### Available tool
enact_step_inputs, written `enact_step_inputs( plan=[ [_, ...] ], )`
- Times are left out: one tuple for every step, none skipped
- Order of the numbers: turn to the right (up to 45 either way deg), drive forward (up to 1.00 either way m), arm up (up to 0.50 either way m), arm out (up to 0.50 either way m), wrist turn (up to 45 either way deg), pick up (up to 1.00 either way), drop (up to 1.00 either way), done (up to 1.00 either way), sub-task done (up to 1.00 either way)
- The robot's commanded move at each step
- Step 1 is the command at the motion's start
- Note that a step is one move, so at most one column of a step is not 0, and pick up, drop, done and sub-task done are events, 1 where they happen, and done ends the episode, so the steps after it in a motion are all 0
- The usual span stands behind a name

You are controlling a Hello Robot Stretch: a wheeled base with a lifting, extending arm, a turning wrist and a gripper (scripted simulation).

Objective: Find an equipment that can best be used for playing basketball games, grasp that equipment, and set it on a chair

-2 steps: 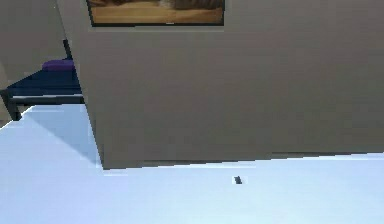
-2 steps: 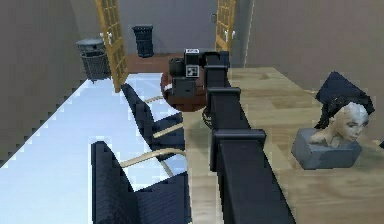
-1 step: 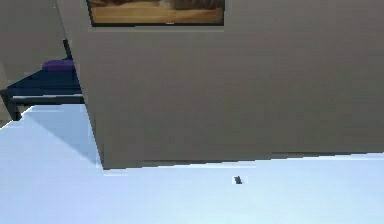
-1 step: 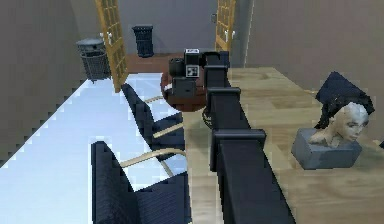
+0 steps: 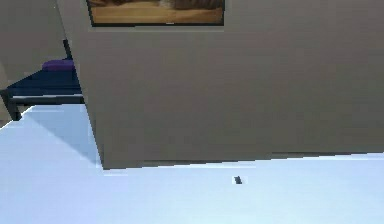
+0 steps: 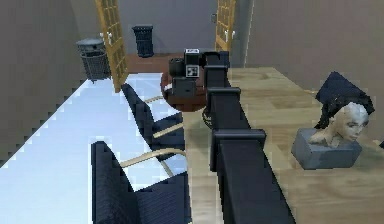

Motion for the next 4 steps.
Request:
enact_step_inputs(
  plan=[
    [0.0,0.0,0.0,0.0,0.0,0.0,1.0,0.0,0.0],
    [0.0,0.0,0.0,-0.1,0.0,0.0,0.0,0.0,0.0],
    [0.0,0.0,0.0,0.0,-45.0,0.0,0.0,0.0,0.0],
    [0.0,0.0,0.0,0.0,-45.0,0.0,0.0,0.0,0.0]
  ],
)
